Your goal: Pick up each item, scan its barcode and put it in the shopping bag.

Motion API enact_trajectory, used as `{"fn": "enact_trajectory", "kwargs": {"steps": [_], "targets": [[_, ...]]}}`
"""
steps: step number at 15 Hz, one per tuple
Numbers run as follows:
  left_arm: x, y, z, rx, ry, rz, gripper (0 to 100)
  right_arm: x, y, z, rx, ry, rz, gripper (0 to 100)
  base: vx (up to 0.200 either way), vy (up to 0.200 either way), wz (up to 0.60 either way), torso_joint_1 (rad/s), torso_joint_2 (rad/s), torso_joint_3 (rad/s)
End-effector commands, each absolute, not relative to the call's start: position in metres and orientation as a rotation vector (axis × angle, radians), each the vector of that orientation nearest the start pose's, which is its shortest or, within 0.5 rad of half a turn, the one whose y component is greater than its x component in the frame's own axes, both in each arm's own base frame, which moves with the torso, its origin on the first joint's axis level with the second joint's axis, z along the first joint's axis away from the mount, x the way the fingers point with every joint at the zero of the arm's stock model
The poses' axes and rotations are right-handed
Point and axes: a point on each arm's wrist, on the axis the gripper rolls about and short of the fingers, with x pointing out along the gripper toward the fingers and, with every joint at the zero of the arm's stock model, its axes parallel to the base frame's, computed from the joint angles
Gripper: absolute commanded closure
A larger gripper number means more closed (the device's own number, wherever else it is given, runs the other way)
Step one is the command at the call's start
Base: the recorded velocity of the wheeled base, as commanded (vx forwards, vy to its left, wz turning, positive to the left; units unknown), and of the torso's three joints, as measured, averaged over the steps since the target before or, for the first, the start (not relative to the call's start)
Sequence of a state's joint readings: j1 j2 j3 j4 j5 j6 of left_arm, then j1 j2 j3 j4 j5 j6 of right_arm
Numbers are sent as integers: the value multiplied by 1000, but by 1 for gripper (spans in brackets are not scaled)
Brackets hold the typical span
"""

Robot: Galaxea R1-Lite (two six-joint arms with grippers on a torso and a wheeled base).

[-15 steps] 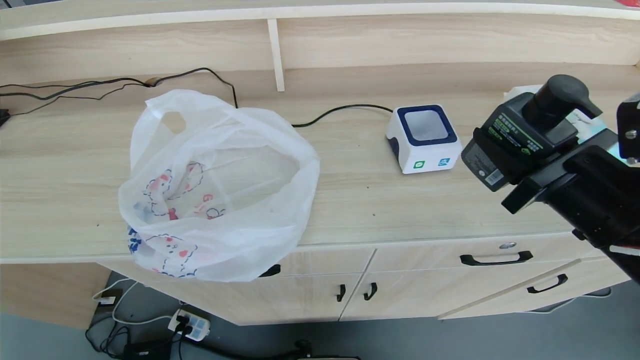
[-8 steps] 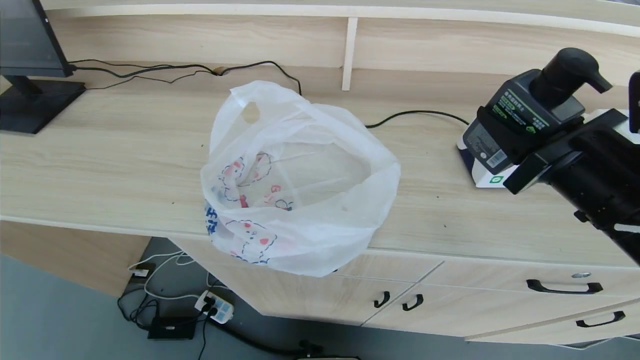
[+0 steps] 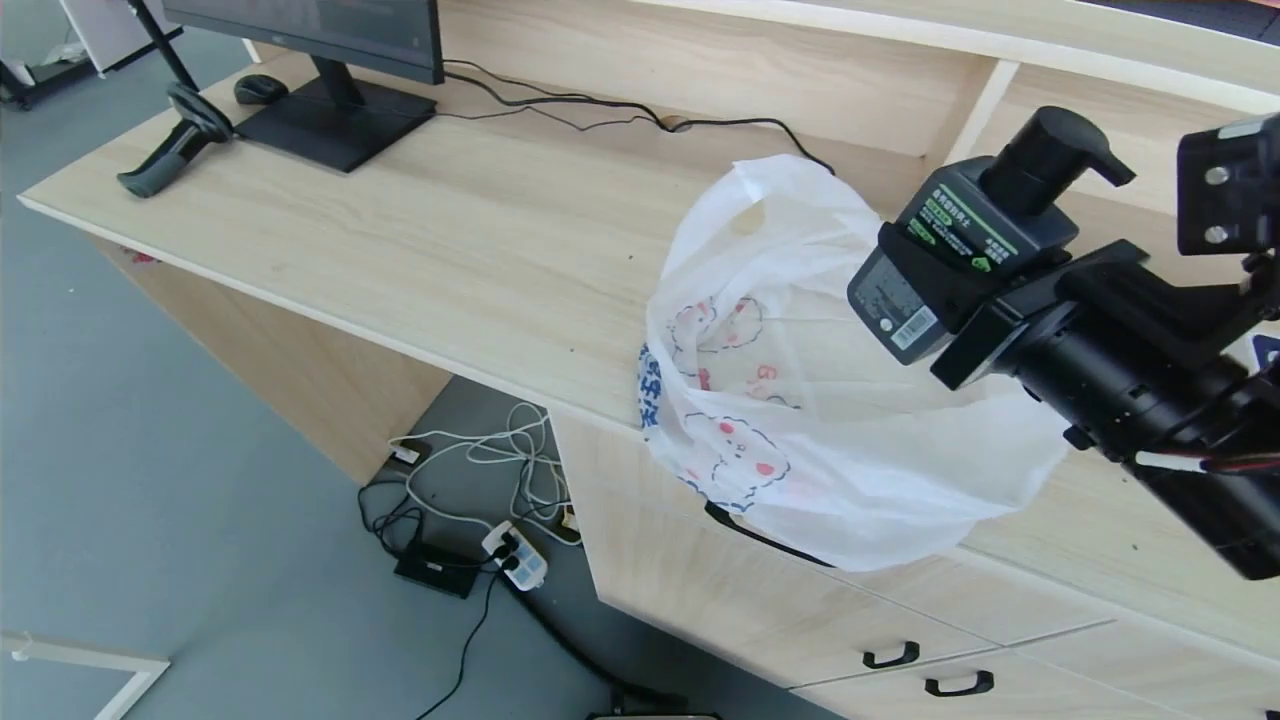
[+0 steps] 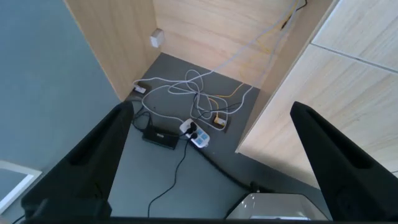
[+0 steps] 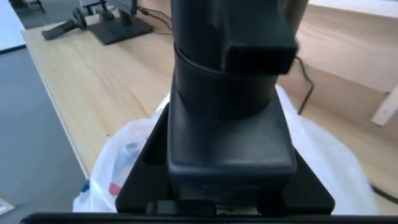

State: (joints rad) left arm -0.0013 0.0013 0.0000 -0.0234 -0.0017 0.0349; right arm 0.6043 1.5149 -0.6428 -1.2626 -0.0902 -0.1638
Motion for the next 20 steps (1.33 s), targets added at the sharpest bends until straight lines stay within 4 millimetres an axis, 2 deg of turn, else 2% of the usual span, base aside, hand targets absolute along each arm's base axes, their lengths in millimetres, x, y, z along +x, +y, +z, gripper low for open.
{"fn": "enact_trajectory", "kwargs": {"steps": [1,3,4,5,8,11,15,16,20], "targets": [[-23,0,78,35,-25,-3,0,230,153,242,67,-343,491,100,0,0,0,0,0,0],[-23,0,78,38,-25,-3,0,250,155,228,190,-267,479,100,0,0,0,0,0,0],[-23,0,78,40,-26,-3,0,263,146,223,213,-250,441,100,0,0,0,0,0,0],[-23,0,79,40,-28,-3,0,268,145,220,242,-234,450,100,0,0,0,0,0,0],[-23,0,79,40,-28,-3,0,273,157,212,430,-162,495,100,0,0,0,0,0,0],[-23,0,79,63,-28,-2,0,267,158,199,518,-90,472,100,0,0,0,0,0,0],[-23,0,78,57,-26,-2,0,275,161,188,554,-53,459,100,0,0,0,0,0,0],[-23,0,78,54,-26,-2,0,276,162,187,556,-48,461,0,0,0,0,0,0,0],[-23,0,78,54,-26,-2,0,280,157,191,522,-84,432,0,0,0,0,0,0,0]]}}
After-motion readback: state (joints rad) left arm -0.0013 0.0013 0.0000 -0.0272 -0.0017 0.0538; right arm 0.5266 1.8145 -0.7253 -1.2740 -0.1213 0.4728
